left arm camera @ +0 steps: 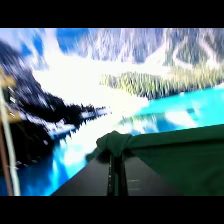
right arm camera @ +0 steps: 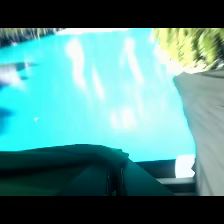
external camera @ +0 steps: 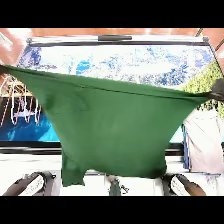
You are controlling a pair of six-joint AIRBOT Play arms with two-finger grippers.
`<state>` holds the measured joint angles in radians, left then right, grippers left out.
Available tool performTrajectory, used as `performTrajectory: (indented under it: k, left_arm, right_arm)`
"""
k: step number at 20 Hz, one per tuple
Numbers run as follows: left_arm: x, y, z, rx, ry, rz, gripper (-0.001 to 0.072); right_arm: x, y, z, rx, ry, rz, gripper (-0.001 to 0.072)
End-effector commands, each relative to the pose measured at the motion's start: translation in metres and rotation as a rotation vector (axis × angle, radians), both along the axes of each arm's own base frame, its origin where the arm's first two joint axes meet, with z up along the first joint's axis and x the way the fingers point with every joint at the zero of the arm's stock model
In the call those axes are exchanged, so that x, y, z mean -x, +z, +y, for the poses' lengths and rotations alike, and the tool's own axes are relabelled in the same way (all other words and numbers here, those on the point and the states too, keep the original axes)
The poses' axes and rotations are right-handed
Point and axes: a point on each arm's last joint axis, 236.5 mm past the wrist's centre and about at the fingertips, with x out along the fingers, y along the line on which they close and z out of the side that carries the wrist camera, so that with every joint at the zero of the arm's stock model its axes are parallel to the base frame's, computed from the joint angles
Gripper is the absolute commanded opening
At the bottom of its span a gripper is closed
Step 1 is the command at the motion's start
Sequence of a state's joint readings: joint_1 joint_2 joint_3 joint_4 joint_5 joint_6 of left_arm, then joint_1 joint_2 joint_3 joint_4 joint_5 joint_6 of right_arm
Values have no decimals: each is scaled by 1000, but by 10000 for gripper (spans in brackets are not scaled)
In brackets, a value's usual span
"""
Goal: Fold the shirts.
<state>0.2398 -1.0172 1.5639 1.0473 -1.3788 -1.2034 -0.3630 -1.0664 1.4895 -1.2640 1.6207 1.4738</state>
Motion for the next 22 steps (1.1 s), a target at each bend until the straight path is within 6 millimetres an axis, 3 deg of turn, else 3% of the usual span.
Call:
performTrajectory:
  k: [1, 3, 5, 7, 10, 16, 19, 22]
  left_arm:
    - [-86, -118, -18, 56, -22, 168, 36]
    - [-141, -156, -30, 64, -14, 160, 36]
    - [-183, -183, -42, 65, -19, 155, 37]
    - [-210, -200, -49, 66, -20, 145, 36]
    - [-235, -215, -38, 67, 21, 112, 36]
    - [-260, -237, -9, 101, 140, 83, 36]
    - [-272, -232, 11, 139, 225, 45, 36]
    - [-269, -253, 4, 148, 218, 100, 36]
  right_arm:
    - [-71, -108, 2, -165, -7, 61, 70]
    - [-132, -126, 0, -256, -52, -44, 70]
    - [-179, -138, 2, -279, -71, -129, 71]
    - [-215, -150, 11, -203, -48, -191, 71]
    - [-260, -153, 23, -47, -20, -332, 71]
    - [-303, -145, 46, -3, -61, -517, 71]
    - [-311, -135, 52, -7, -77, -568, 71]
    - [-312, -140, 62, -13, -66, -563, 71]
